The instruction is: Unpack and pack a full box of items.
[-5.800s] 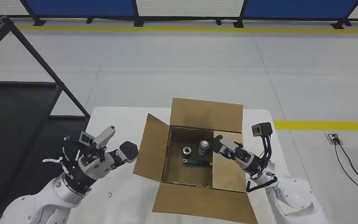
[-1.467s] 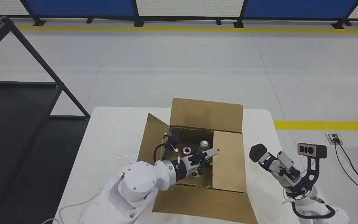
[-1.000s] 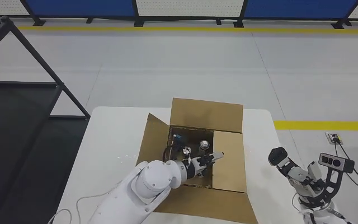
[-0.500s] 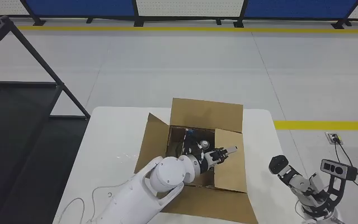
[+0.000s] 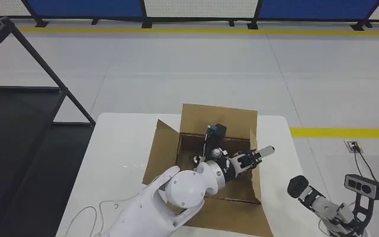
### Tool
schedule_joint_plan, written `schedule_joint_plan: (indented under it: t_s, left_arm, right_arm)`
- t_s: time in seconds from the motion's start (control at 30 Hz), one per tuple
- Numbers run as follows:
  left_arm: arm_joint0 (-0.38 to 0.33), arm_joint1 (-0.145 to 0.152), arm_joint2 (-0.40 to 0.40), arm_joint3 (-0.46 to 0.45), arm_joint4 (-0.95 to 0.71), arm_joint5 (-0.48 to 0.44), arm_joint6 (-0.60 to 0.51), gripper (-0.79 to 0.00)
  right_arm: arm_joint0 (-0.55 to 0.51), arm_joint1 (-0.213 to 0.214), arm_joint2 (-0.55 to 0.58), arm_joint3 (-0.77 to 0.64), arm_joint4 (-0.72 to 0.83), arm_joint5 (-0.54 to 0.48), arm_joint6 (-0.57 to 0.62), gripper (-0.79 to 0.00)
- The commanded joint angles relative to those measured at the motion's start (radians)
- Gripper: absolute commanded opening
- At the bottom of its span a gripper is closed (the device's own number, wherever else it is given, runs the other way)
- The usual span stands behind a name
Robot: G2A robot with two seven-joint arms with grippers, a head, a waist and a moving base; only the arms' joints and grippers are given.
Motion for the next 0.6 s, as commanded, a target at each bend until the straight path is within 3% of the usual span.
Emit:
schedule_joint_plan:
  t_s: [0.0,0.23,0.57]
  left_arm:
    - [-0.014,-0.012,0.010,0.022,-0.010,-0.020,0.008,0.000]
    - [-0.050,-0.065,0.067,0.115,-0.060,-0.130,0.031,0.000]
    - [-0.045,-0.067,0.068,0.117,-0.063,-0.139,0.031,0.000]
  right_arm:
    - [-0.021,0.001,0.021,-0.016,0.013,0.001,0.001,0.000]
    - [-0.108,-0.001,0.079,-0.015,0.016,-0.013,-0.020,0.000]
    - [-0.101,0.000,0.075,-0.032,0.006,0.005,-0.031,0.000]
